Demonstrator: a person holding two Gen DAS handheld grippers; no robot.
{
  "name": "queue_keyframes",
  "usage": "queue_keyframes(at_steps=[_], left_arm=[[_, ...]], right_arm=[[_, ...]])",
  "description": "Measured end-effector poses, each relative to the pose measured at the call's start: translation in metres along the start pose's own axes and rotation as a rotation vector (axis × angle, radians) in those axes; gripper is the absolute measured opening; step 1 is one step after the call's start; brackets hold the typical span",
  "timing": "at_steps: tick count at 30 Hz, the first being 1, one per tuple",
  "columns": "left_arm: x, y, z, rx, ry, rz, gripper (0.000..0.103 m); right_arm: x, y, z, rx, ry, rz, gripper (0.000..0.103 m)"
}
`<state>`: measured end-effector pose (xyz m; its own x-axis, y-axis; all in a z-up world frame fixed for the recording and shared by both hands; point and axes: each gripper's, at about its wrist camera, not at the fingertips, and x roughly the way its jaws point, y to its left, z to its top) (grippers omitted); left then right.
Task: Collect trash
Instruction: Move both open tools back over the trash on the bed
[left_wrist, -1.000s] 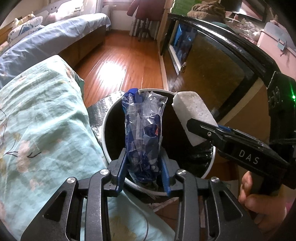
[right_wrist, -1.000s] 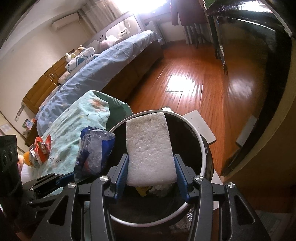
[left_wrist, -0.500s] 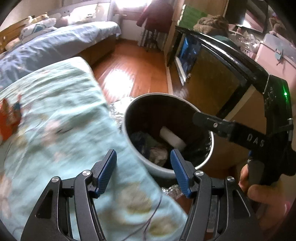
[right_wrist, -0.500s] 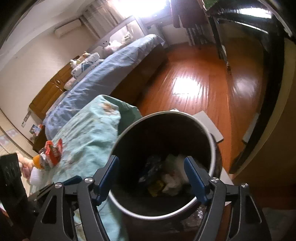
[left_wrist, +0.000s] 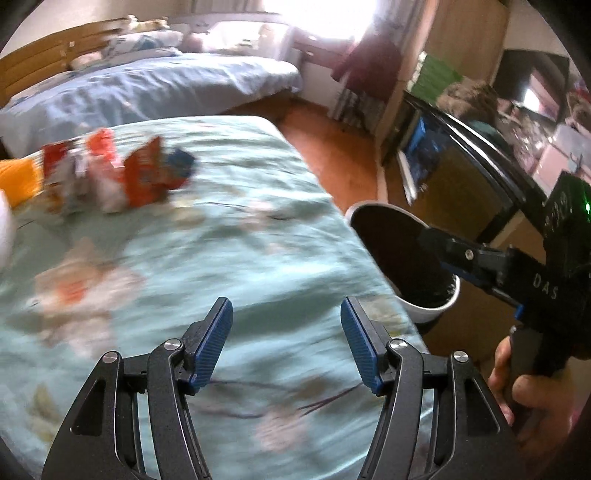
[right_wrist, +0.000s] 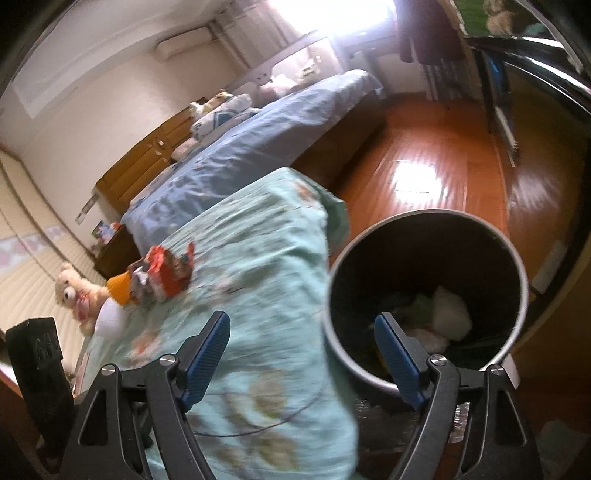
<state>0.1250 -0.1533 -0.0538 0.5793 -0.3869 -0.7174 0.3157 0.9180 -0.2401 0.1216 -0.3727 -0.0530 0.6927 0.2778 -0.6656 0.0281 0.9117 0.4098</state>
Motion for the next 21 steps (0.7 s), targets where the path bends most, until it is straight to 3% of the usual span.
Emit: queue_keyframes(at_steps=[21], left_arm=[[-0.046, 0.117, -0.028, -0.217, -0.055, 0.133, 0.062]], right_arm=[[0.062, 0.094, -0.025, -0.111, 0.12, 0.089, 0.082]])
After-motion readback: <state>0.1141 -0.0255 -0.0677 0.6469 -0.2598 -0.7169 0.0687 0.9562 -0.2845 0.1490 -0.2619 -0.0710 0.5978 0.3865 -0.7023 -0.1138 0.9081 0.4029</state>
